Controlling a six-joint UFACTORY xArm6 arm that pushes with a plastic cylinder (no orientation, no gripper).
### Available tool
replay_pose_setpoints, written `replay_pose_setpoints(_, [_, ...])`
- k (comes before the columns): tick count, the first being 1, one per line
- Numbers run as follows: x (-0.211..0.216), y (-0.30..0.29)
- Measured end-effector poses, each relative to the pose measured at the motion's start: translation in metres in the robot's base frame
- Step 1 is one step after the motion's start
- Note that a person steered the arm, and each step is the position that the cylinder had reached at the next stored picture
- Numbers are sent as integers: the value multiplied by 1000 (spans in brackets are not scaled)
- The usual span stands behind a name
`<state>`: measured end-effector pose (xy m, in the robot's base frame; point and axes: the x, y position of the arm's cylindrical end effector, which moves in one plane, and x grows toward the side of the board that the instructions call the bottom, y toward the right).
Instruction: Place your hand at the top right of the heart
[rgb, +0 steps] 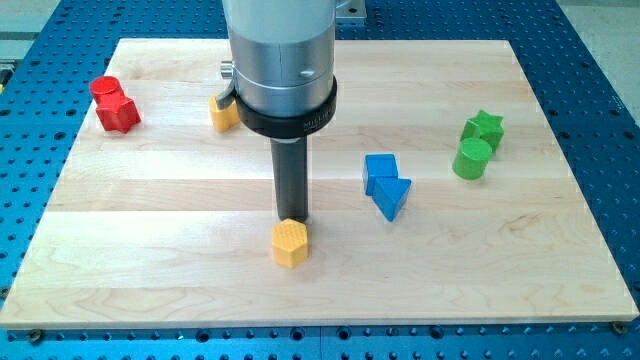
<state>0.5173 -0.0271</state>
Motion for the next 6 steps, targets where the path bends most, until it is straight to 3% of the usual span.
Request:
replay_pose_setpoints(1, [33, -8])
replay_pose_setpoints(2, [15, -12])
replay_pose_setpoints(4, [-146, 23])
replay_pose_setpoints(5, [-220, -12])
replay_pose_setpoints(6, [-209, -73])
